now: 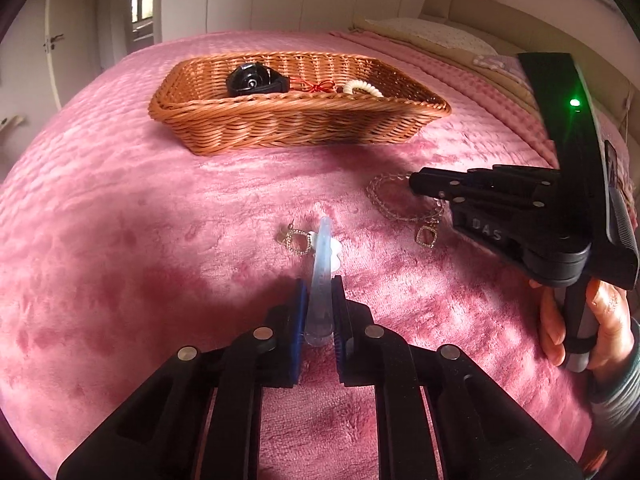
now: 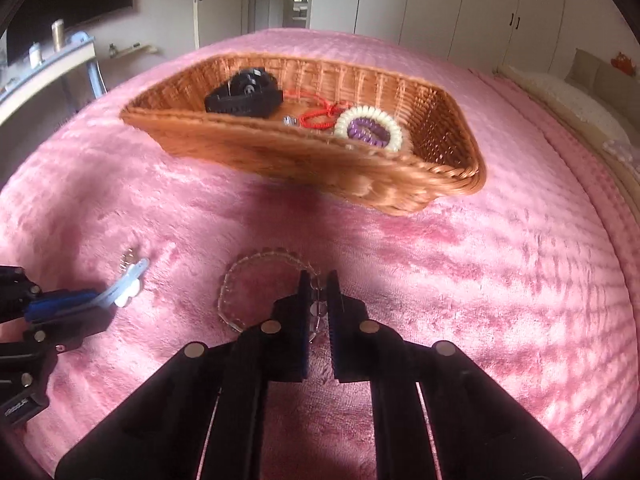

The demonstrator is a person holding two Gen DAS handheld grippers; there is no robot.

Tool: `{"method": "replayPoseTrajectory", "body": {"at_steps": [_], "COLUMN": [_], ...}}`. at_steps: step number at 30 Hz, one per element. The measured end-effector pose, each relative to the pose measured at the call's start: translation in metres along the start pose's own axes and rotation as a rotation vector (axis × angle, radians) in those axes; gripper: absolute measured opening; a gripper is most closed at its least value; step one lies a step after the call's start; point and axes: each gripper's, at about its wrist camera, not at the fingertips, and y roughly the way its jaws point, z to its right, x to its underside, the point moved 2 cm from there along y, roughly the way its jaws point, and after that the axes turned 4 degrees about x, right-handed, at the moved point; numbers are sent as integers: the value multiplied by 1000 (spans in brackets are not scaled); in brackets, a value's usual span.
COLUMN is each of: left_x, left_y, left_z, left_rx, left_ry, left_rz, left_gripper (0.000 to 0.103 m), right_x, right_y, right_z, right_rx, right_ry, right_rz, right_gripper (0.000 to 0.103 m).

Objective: Organize jewelry
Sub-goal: 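Grasp the light blue hair clip with the left tool while the right tool grasps the clear bead bracelet, then carry both items into the wicker basket and open both tools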

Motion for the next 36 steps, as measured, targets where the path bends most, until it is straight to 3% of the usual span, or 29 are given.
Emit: {"method": "replayPoseTrajectory", "body": {"at_steps": [12, 20, 28, 36], "left_x": [-9, -30, -106, -167], "left_y": [-32, -59, -80, -31], "left_z": [-2, 3, -3, -22], "left_rx": [32, 47, 44, 93], "left_ry": [-18, -35, -42, -102], "left_rz": [102, 158, 243, 273], "left_gripper": [10, 10, 10, 10], "right_x": [-8, -25, -87, -140], "right_y": [-60, -100, -123, -83], "right_z": [13, 9, 16, 18], "right_rx": [-147, -171, -139, -104], "right_ry": [100, 94, 70, 73], "right_rz": [111, 170, 248, 255], "right_gripper": [6, 6, 6, 6]}}
